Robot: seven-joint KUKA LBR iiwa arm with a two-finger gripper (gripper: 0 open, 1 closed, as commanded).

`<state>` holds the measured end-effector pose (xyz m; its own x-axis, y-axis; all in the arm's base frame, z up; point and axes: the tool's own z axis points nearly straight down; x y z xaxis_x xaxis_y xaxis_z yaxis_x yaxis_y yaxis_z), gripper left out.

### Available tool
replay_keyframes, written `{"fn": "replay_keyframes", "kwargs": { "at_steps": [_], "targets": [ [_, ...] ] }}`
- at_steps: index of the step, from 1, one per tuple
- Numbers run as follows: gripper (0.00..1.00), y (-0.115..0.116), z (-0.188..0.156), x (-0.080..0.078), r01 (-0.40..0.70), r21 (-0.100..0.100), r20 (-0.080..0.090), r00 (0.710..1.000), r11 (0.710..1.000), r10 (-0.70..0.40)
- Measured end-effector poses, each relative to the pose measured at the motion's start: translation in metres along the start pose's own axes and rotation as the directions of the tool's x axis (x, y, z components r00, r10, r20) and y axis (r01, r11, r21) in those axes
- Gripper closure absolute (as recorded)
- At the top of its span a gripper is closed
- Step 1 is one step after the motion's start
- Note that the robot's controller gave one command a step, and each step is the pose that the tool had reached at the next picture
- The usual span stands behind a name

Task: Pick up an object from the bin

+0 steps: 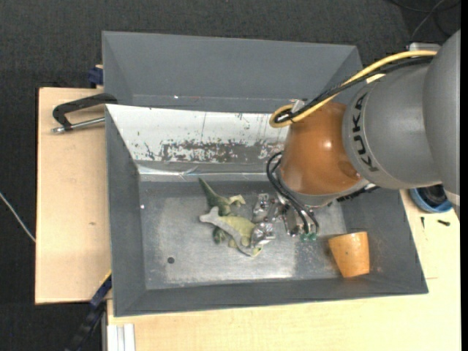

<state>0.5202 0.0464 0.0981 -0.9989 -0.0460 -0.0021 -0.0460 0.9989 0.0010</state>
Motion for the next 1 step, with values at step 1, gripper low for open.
{"fn": "replay_keyframes", "kwargs": {
  "at_steps": [1],
  "targets": [
    [1.00,-0.0026,-0.1692,-0.0225,0.422,0.004,0.011,0.907,0.907,-0.422]
  ]
}}
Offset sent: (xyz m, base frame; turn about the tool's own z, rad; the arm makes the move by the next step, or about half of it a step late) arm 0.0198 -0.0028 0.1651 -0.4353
